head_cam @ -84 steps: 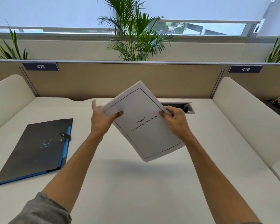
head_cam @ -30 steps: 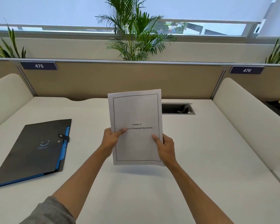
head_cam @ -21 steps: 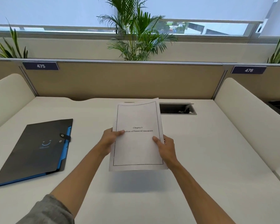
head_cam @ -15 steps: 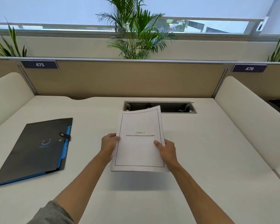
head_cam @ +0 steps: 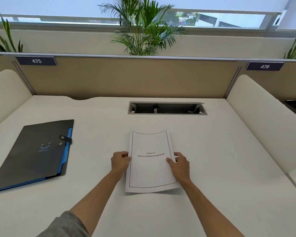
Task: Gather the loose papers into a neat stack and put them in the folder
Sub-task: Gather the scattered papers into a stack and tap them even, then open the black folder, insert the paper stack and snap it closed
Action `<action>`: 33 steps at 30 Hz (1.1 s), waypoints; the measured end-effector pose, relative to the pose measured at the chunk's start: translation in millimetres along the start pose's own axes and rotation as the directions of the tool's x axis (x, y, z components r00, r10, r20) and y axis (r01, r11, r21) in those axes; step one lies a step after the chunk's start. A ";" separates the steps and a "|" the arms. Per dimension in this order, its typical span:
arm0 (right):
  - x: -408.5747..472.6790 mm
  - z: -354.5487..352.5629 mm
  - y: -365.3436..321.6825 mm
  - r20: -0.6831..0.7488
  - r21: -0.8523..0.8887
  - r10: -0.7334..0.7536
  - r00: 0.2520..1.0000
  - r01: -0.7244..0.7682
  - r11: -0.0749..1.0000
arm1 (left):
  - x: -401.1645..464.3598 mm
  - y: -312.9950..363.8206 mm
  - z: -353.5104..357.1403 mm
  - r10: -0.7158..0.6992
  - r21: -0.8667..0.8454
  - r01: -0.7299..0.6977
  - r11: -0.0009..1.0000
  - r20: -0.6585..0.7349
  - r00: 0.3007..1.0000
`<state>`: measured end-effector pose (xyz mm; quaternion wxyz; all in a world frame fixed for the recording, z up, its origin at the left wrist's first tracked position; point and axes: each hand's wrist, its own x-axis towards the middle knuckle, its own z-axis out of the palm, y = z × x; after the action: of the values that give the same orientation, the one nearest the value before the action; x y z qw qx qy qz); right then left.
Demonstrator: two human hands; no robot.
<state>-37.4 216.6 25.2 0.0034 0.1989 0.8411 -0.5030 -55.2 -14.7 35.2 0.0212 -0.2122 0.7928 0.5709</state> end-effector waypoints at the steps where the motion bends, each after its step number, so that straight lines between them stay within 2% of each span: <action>1: -0.2 -1.0 0.6 -0.002 -0.005 0.005 1.000 -0.005 1.000 | -0.4 -0.5 0.3 0.008 0.020 -0.008 1.000 0.003 1.000; 9: 0.1 -9.3 4.0 -0.008 -0.197 0.009 1.000 -0.010 0.980 | -1.5 1.0 1.5 0.079 0.266 -0.095 0.959 0.072 0.994; 15: 0.1 -9.0 -9.7 -0.068 -0.452 0.005 0.998 -0.035 0.891 | 1.2 3.3 -0.4 0.079 0.292 -0.105 0.951 0.099 0.992; 19: -5.2 -0.6 -22.5 -0.118 -0.533 -0.122 0.985 0.041 0.845 | 5.9 2.2 -8.5 0.041 0.244 -0.060 0.968 0.082 0.996; 21: -9.8 8.3 -26.6 -0.079 -0.527 -0.211 0.974 0.139 0.839 | 7.4 -0.8 -16.4 0.039 0.230 -0.054 0.972 0.068 0.997; 24: -15.8 25.1 -33.0 0.024 -0.417 -0.302 0.953 0.284 0.863 | 13.5 -10.9 -30.5 0.038 0.200 -0.040 0.979 0.013 0.999; 27: -21.4 45.8 -40.8 0.142 -0.319 -0.379 0.915 0.404 0.857 | 14.6 -12.8 -48.1 0.109 0.187 -0.097 0.978 -0.054 0.993; 33: -31.9 94.2 -62.7 0.265 -0.263 -0.416 0.870 0.480 0.837 | 26.3 -12.6 -92.5 0.205 0.154 -0.182 0.971 -0.152 0.967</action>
<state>-47.6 100.2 38.3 0.0003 -0.0584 0.9299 -0.3632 -55.3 -110.8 48.8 -0.0862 -0.1787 0.8465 0.4940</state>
